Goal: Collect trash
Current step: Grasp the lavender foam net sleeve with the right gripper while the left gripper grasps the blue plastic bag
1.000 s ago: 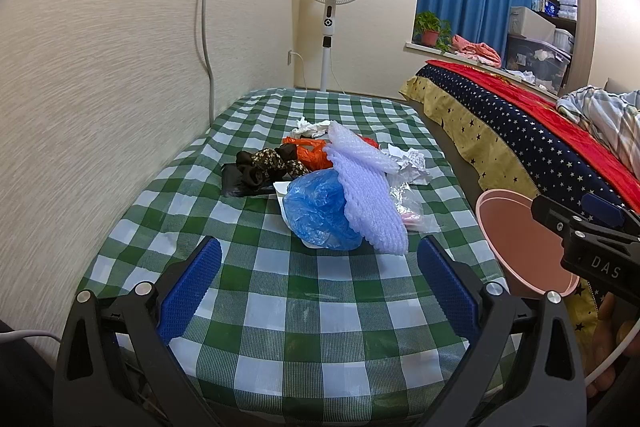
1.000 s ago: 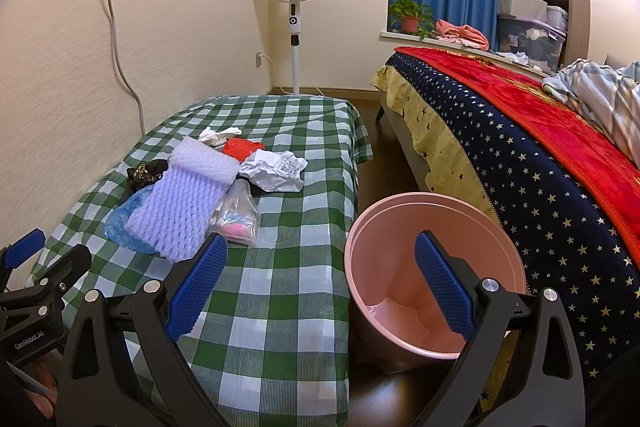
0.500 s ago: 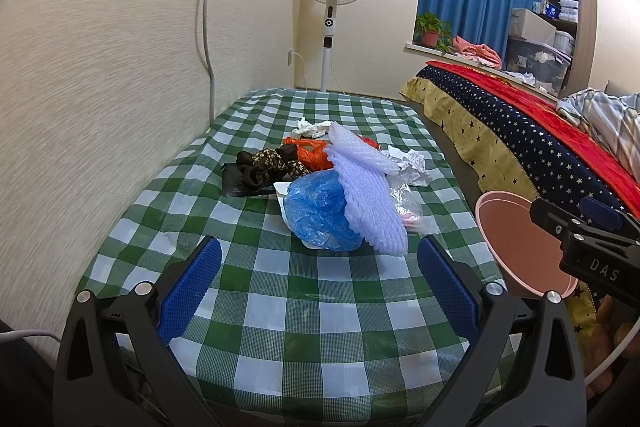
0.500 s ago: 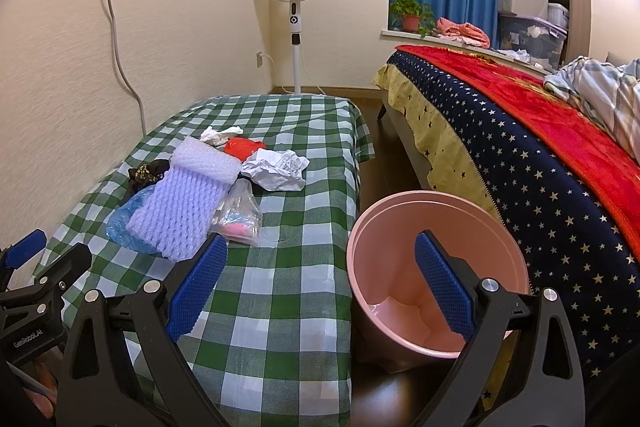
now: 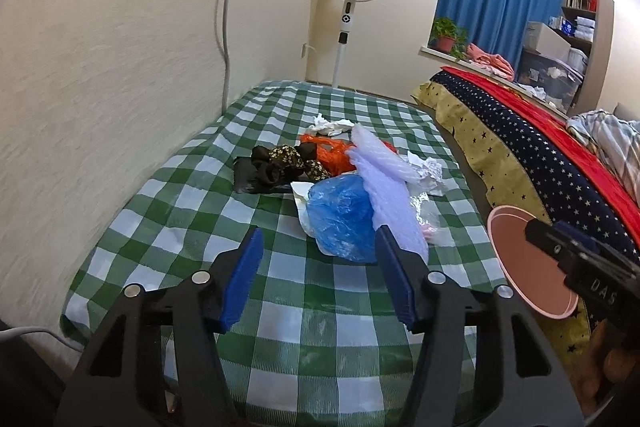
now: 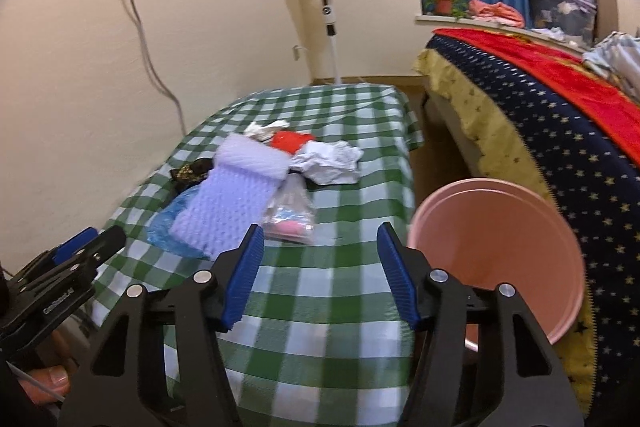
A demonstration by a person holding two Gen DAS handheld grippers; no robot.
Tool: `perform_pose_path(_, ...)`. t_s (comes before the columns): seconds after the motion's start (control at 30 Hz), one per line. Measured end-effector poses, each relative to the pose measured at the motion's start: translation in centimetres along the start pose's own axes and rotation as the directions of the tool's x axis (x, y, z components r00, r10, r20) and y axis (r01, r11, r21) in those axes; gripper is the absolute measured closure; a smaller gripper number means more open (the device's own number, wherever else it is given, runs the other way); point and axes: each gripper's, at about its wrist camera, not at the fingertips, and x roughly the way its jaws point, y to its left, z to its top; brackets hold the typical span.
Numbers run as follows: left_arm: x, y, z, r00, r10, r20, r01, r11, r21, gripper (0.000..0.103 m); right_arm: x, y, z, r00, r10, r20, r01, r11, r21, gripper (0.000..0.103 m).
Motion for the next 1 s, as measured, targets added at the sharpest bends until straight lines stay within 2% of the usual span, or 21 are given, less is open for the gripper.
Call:
perform_pose_path(0.07,0.4,0.3,0.1,1.0,0.004,0.0,-0.004,1.0,-0.011,0.046,0.9,0.4,0.0,1.0,0.02,-0.014,-0.02,1.0,0.005,0.044)
perform_pose_path(0.13,0.7,0.6,0.3,1.0,0.004,0.001,-0.004,1.0,-0.02,0.053,1.9,0.8,-0.1,0.999,0.04,-0.029,-0.04,0.999,0.01,0.044)
perform_pose_path(0.27,1.8,1.2,0.6,1.0,-0.004,-0.006,0.004,0.999,-0.036,0.059,3.8,1.3,-0.1,0.996,0.074,-0.055,-0.073,0.997,0.025,0.044)
perform_pose_path(0.4,3.0,1.6,0.7,1.0,-0.016,-0.021,0.015,0.999,-0.051,0.06,6.1,1.4,-0.2,0.989,0.114,-0.094,-0.108,0.992,0.065,0.044)
perform_pose_path(0.53,4.0,1.9,1.0,0.999,-0.032,-0.019,0.031,0.998,-0.064,0.06,8.3,1.6,-0.3,0.979,0.159,-0.131,-0.145,0.984,0.107,0.044)
perform_pose_path(0.9,7.1,1.6,0.8,0.994,-0.076,-0.084,0.07,0.995,-0.076,0.06,11.5,2.0,-0.6,0.947,0.257,-0.193,-0.223,0.958,0.183,0.044)
perform_pose_path(0.97,7.5,1.5,0.7,0.991,-0.087,-0.097,0.08,0.994,-0.076,0.067,11.9,2.0,-0.6,0.94,0.276,-0.2,-0.237,0.951,0.197,0.045)
perform_pose_path(1.0,7.7,1.5,0.7,0.99,-0.093,-0.103,0.085,0.993,-0.079,0.07,12.1,1.9,-0.7,0.936,0.285,-0.206,-0.243,0.948,0.206,0.049)
